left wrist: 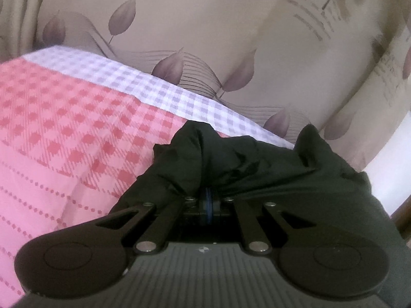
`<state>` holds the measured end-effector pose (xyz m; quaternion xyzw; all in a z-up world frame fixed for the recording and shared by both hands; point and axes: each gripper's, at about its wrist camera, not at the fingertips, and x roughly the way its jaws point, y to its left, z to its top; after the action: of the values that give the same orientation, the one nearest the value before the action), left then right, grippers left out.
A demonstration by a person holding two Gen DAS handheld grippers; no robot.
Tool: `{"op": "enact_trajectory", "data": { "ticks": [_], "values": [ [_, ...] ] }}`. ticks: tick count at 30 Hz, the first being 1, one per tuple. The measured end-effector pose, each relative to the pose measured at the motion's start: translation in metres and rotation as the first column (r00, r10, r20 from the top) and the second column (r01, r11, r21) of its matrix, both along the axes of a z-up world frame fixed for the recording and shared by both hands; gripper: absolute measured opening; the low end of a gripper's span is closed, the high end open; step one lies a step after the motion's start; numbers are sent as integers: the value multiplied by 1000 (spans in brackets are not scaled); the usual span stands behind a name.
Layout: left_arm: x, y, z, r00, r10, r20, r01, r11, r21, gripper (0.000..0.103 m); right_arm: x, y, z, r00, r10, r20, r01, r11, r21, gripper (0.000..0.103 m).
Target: Fold large clothes
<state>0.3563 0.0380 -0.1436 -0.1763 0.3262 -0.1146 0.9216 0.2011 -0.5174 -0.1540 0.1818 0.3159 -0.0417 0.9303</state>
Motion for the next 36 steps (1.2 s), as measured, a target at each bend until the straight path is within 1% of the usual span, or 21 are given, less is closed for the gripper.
{"op": "enact_trajectory", "data": {
  "ticks": [4, 6, 10, 12, 13, 14, 15, 16, 17, 18, 19, 20, 21, 22, 23, 25, 27, 31, 33, 36],
  "values": [
    [0, 2, -1, 1000, 4, -6, -4, 1000, -19, 11, 1, 1, -1, 1000, -1, 2, 1, 1000, -4, 0],
    [-2, 1, 0, 1000, 9, 1, -9, 1000, -11, 11, 0, 0, -2, 1000, -4, 5, 4, 1000, 5, 0],
    [-4, -9, 8, 1000, 13, 12, -14, 997, 72, 11, -4, -4, -1, 1000, -15, 27, 14, 999, 40, 0],
    [-12, -17, 14, 999, 23, 41, -29, 988, 149, 13, -7, -1, 5, 999, -16, 28, 16, 1000, 21, 0],
    [-17, -21, 18, 998, 20, 56, -30, 983, 180, 24, -10, 2, 11, 1000, -15, 28, 15, 1000, 1, 4],
    [-22, -23, 23, 997, 12, 74, -26, 979, 202, 47, -15, 8, 19, 999, -17, 38, 18, 999, -35, 7],
    [-29, -24, 27, 995, 8, 98, -29, 977, 214, 63, -22, 13, 28, 998, -15, 64, 19, 998, -65, 8],
    [-37, -25, 34, 991, 23, 133, -54, 970, 235, 97, -31, 18, 37, 995, -10, 104, 18, 997, -80, 8],
    [-45, -26, 39, 985, 44, 168, -87, 962, 259, 102, -42, 22, 47, 989, -6, 148, 18, 996, -82, 10],
    [-53, -27, 45, 976, 61, 211, -121, 950, 287, 103, -53, 26, 56, 983, -9, 181, 23, 997, -73, 11],
    [-58, -28, 50, 972, 53, 231, -125, 943, 309, 103, -65, 30, 64, 975, -10, 220, 22, 998, -54, 19],
    [-61, -28, 54, 973, 34, 230, -108, 941, 321, 103, -78, 34, 70, 967, -2, 255, 10, 1000, -29, 36],
    [-63, -27, 57, 976, 18, 219, -90, 941, 325, 103, -89, 39, 75, 960, 3, 278, 0, 1000, -10, 46],
    [-64, -27, 59, 977, 10, 211, -81, 941, 329, 103, -101, 45, 78, 954, 3, 299, -5, 1000, 6, 66],
    [-67, -26, 62, 978, 5, 208, -77, 938, 338, 103, -115, 52, 81, 945, 5, 326, -14, 1000, 27, 75],
    [-75, -25, 67, 977, -2, 215, -75, 933, 351, 103, -138, 66, 85, 926, 30, 376, -52, 997, 50, 75],
    [-81, -25, 70, 977, -15, 213, -66, 928, 367, 103, -156, 85, 88, 919, 79, 387, -95, 995, 22, 75],
    [-89, -25, 76, 976, -40, 216, -51, 915, 400, 103, -186, 126, 90, 904, 199, 378, -192, 980, -57, 76],
    [-92, -26, 78, 974, -51, 221, -49, 904, 424, 103, -197, 144, 88, 901, 239, 362, -215, 971, -107, 77],
    [-94, -25, 79, 973, -67, 220, -40, 893, 449, 103, -208, 163, 84, 896, 286, 339, -256, 958, -129, 79]
  ]
}}
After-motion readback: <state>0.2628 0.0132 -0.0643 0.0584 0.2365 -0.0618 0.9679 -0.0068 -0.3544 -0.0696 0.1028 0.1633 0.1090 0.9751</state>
